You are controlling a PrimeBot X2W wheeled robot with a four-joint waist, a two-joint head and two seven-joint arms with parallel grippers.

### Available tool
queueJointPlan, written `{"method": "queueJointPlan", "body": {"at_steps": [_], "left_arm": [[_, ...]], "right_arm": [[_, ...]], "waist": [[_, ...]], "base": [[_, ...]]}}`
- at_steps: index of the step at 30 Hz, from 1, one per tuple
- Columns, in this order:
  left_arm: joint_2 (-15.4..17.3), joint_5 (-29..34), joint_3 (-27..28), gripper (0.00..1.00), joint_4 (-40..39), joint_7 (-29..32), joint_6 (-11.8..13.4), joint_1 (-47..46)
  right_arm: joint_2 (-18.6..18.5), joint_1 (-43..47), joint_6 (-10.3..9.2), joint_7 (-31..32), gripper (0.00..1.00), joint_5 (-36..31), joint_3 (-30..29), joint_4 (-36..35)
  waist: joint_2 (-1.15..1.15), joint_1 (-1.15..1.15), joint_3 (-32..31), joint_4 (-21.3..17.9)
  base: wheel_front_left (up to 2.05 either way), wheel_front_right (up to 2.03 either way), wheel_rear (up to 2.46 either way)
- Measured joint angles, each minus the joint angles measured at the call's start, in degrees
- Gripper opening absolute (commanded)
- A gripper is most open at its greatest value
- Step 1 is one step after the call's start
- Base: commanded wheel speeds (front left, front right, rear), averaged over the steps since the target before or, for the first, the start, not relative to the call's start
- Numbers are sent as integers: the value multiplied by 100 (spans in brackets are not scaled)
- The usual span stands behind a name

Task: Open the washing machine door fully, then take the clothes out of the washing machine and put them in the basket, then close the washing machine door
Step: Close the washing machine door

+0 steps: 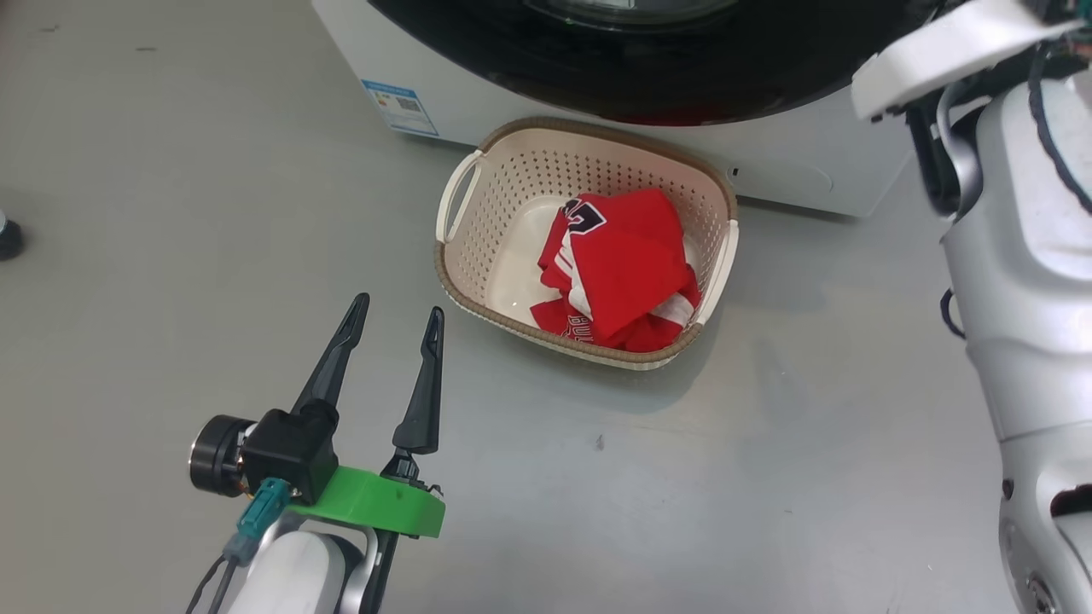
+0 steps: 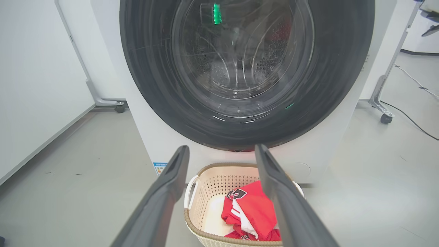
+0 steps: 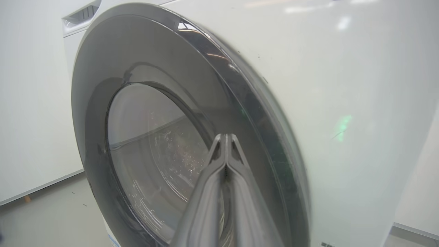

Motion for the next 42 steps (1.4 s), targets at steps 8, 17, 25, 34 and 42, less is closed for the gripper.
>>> {"method": "queueJointPlan", "body": {"at_steps": [8,17,25,34,42], "left_arm": [[0,64,68,100,63,0,10,4],[29,93,207,100,109,-1,51,68],[65,100,254,100,134,-1,58,254],[147,98,287,100,245,-1,78,511],[197,89,354,100,308,10,107,665]], "right_arm": [[122,871,1,0,0,113,-66,-469],[259,2108,-64,0,20,219,-242,-722],[335,2899,-121,1,100,231,-275,-939],[439,3623,-212,19,100,355,-281,-1327],[474,4400,-333,23,100,428,-218,-1634]], "waist": [[0,0,-292,-197],[0,0,-677,-474],[0,0,-968,-759],[0,0,-1267,-1118],[0,0,-1529,-1417]], "base": [[0,0,0],[0,0,0],[0,0,0],[0,0,0],[0,0,0]]}}
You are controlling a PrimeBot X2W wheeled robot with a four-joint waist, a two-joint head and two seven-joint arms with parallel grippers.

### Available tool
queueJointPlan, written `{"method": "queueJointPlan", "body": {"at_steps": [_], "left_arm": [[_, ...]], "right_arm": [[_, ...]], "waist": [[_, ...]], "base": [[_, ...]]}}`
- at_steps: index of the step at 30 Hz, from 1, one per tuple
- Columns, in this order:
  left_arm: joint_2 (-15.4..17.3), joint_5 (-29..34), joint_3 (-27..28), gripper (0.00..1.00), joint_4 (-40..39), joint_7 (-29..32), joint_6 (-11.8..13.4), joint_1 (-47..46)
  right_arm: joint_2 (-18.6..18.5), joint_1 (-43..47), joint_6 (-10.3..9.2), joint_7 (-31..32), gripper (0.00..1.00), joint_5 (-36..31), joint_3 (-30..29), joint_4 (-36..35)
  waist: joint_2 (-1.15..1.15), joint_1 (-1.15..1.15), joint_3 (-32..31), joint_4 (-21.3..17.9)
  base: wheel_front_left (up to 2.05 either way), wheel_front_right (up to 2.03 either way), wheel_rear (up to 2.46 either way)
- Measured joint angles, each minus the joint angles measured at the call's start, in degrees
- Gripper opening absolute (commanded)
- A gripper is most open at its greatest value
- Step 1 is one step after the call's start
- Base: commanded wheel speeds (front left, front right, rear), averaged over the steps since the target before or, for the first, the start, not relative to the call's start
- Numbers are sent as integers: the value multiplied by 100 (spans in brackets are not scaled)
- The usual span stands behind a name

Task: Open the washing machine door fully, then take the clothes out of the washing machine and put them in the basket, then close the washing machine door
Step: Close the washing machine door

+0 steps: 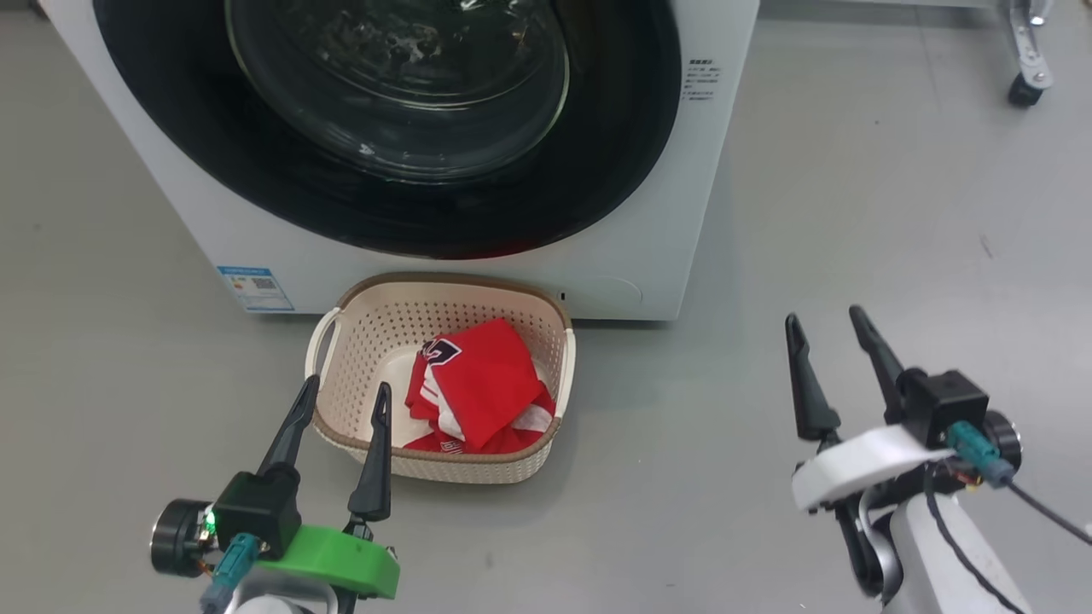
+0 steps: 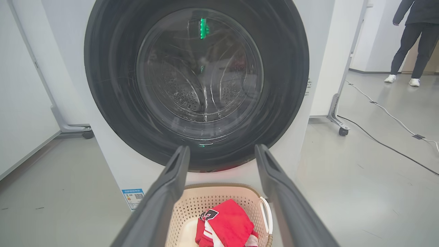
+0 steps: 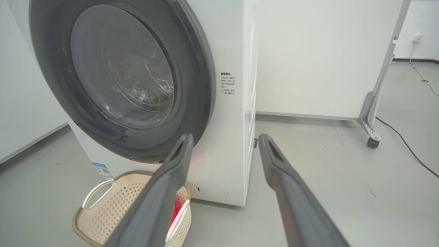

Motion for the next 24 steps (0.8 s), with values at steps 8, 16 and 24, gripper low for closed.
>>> {"method": "queueJointPlan", "body": {"at_steps": [8,16,24], "left_arm": [[60,-16,59,100,56,109,46,228],[70,-16,58,100,58,180,75,461],[78,-16,62,100,43,227,101,676]], "right_arm": [[47,603,-77,2,100,44,188,-229],[52,980,-234,2,100,94,152,-547],[70,1324,-343,2,100,138,169,-743]], "waist": [[0,0,-224,-286],[0,0,-415,-526],[0,0,-555,-664]], "base": [[0,0,0],[0,0,0],[0,0,0]]}}
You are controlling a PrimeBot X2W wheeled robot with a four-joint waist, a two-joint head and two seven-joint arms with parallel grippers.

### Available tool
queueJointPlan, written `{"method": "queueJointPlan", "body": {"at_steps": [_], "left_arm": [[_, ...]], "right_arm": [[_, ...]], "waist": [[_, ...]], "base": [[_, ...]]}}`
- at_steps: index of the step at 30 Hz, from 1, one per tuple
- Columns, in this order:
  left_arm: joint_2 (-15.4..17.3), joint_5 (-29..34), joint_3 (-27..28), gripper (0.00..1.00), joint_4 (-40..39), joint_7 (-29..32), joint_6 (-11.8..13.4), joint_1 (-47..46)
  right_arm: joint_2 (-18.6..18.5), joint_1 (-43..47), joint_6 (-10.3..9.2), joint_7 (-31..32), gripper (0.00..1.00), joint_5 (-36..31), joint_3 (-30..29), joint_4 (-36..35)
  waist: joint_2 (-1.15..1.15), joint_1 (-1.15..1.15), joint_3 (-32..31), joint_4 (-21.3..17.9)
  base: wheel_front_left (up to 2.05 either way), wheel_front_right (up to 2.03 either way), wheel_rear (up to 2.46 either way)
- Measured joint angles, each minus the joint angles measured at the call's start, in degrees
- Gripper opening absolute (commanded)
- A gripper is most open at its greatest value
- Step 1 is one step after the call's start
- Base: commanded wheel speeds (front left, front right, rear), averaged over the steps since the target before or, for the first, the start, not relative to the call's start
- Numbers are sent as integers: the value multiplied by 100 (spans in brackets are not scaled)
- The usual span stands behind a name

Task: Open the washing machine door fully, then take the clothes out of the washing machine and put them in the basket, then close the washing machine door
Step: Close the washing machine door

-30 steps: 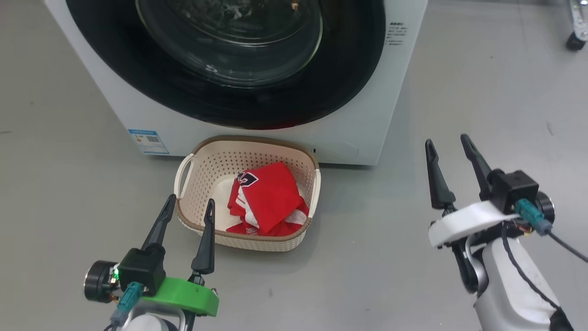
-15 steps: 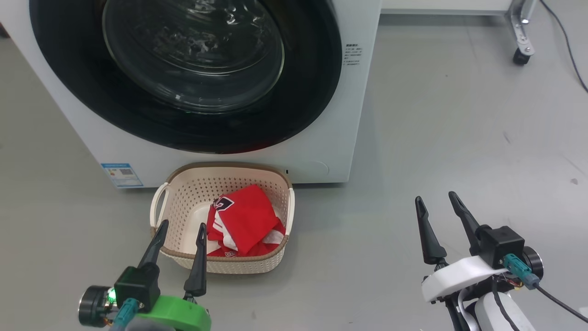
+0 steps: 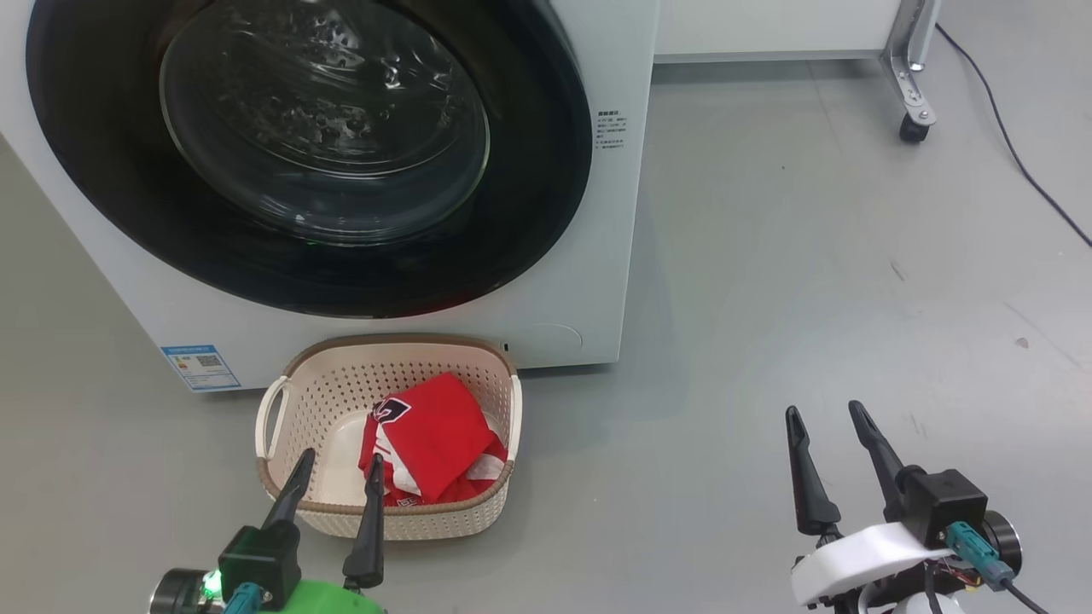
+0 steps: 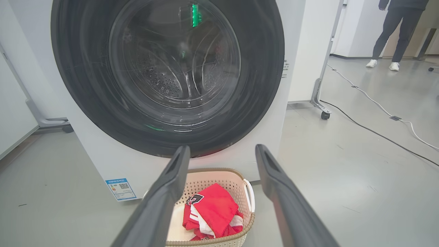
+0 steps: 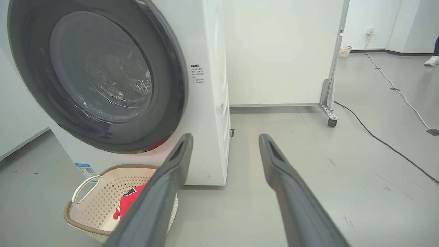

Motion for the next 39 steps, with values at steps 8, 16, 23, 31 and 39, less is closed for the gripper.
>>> {"method": "queueJointPlan", "body": {"at_steps": [8,16,23,31,39], "left_arm": [[0,1,-12,100,-112,75,2,41],[8,1,-5,100,-196,115,19,79],[9,2,-7,100,-238,125,43,92],[9,3,-8,100,-308,135,43,106],[9,10,-9,100,-333,177,44,122]], "right_arm": [[3,215,-99,0,100,5,11,-227],[5,337,-152,0,100,7,47,-349],[7,352,-192,0,100,7,65,-424],[9,442,-240,0,100,7,81,-482],[9,444,-241,0,100,8,96,-511]], "waist": [[0,0,-31,-36],[0,0,-37,-43],[0,0,-42,-52],[0,0,-27,-61],[0,0,-43,-69]], "base": [[0,0,0],[0,0,0],[0,0,0],[0,0,0],[0,0,0]]}}
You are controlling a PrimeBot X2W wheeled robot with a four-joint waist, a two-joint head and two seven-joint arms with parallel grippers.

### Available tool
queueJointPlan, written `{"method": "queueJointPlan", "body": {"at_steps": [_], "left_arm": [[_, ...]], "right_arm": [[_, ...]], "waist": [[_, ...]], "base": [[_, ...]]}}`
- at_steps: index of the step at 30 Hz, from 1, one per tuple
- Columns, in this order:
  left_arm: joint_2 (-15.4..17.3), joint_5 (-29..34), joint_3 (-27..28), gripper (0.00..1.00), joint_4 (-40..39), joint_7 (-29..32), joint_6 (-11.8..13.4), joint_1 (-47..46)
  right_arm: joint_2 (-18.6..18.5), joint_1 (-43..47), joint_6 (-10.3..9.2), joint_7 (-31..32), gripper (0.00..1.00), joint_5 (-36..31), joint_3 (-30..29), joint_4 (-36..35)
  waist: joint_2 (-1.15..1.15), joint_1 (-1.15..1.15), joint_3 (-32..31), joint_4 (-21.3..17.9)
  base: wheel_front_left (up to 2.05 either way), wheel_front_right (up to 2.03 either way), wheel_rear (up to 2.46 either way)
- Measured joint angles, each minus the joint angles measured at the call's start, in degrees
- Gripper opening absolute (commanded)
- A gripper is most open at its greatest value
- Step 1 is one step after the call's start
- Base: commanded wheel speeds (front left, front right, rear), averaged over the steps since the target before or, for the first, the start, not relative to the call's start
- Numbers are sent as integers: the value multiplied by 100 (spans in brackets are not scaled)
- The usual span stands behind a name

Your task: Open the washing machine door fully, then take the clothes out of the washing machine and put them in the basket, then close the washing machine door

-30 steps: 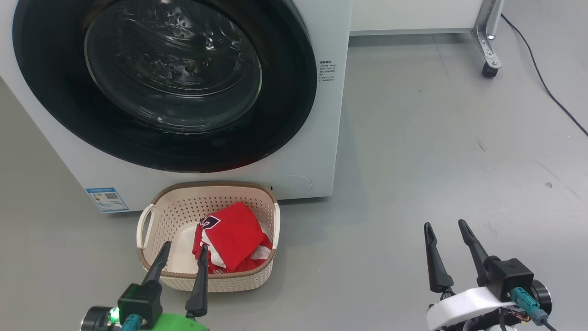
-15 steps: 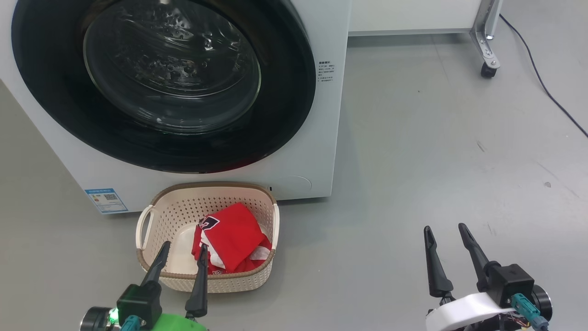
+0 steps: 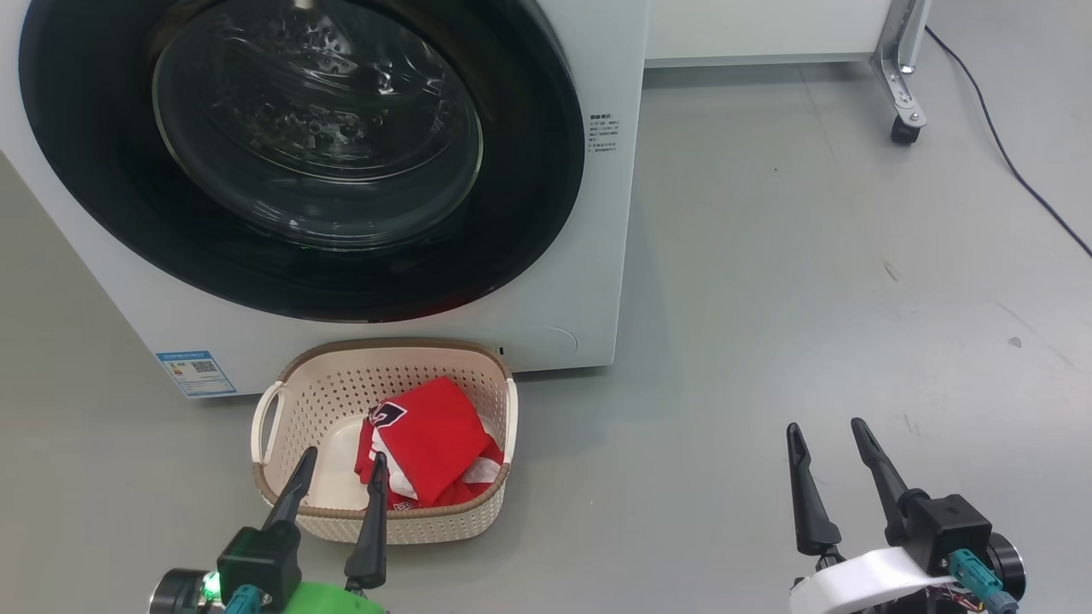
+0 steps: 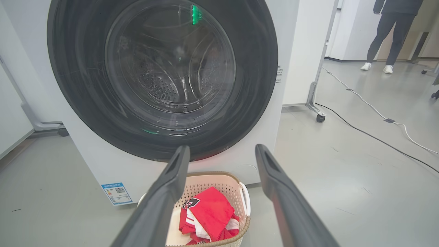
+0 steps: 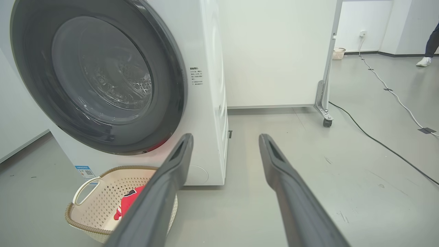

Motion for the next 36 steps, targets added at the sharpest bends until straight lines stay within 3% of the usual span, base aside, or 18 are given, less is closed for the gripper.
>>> {"method": "queueJointPlan", "body": {"at_steps": [11,12,21,36], "left_arm": [[0,1,-3,100,-43,52,1,62],[0,1,-4,0,-45,52,2,70],[-74,-77,-51,0,335,52,-2,221],[-97,-1240,105,0,247,126,-157,250]], "right_arm": [[1,56,-2,0,100,47,25,-33],[1,71,-2,0,0,47,30,-34],[56,291,7,1,0,73,63,331],[59,342,109,102,0,1326,-40,144]], "waist": [[0,0,-13,1],[0,0,-12,1],[0,0,-11,-3],[0,0,-1,-35]], "base": [[0,0,0],[0,0,0],[0,0,0],[0,0,0]]}}
